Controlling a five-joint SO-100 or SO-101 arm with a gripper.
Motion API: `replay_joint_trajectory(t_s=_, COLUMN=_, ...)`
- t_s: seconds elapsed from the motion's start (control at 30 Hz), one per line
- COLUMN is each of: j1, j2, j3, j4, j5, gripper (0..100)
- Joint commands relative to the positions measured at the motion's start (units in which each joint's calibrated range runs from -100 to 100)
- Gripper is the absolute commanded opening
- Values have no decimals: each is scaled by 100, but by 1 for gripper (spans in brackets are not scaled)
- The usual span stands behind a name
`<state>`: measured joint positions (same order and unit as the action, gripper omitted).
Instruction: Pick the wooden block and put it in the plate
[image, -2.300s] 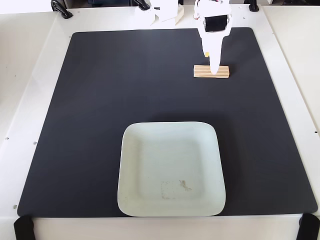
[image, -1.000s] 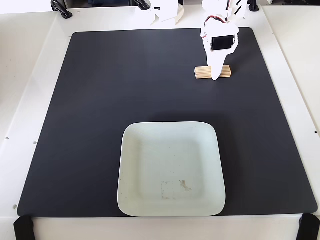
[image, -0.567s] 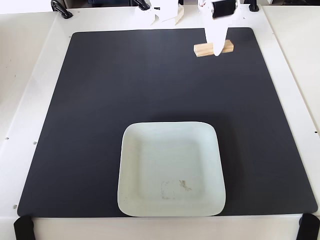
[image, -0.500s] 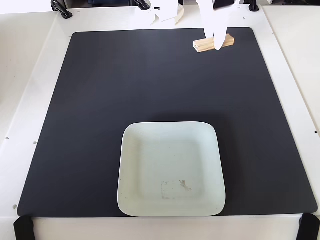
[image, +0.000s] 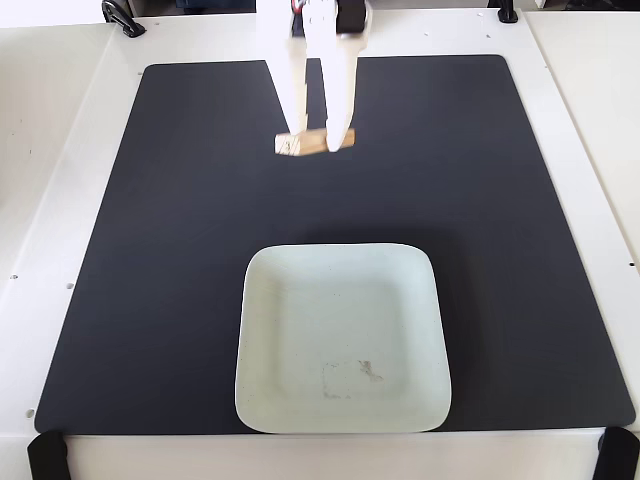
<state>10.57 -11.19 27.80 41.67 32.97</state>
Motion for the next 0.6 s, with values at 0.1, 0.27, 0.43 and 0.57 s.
replay_joint_trajectory(t_s=0.1, j1=-61, j2=1797, j3=-1273, j4=-2439, j5=745, gripper=1)
replay_joint_trajectory(t_s=0.27, j1=-218, j2=2983, j3=-2461, j4=-2987, j5=1038, gripper=1)
replay_joint_trajectory(t_s=0.43, j1=-274, j2=3661, j3=-3090, j4=-2960, j5=1295, gripper=1)
replay_joint_trajectory(t_s=0.57, j1=-274, j2=3788, j3=-3126, j4=-2943, j5=1460, gripper=1)
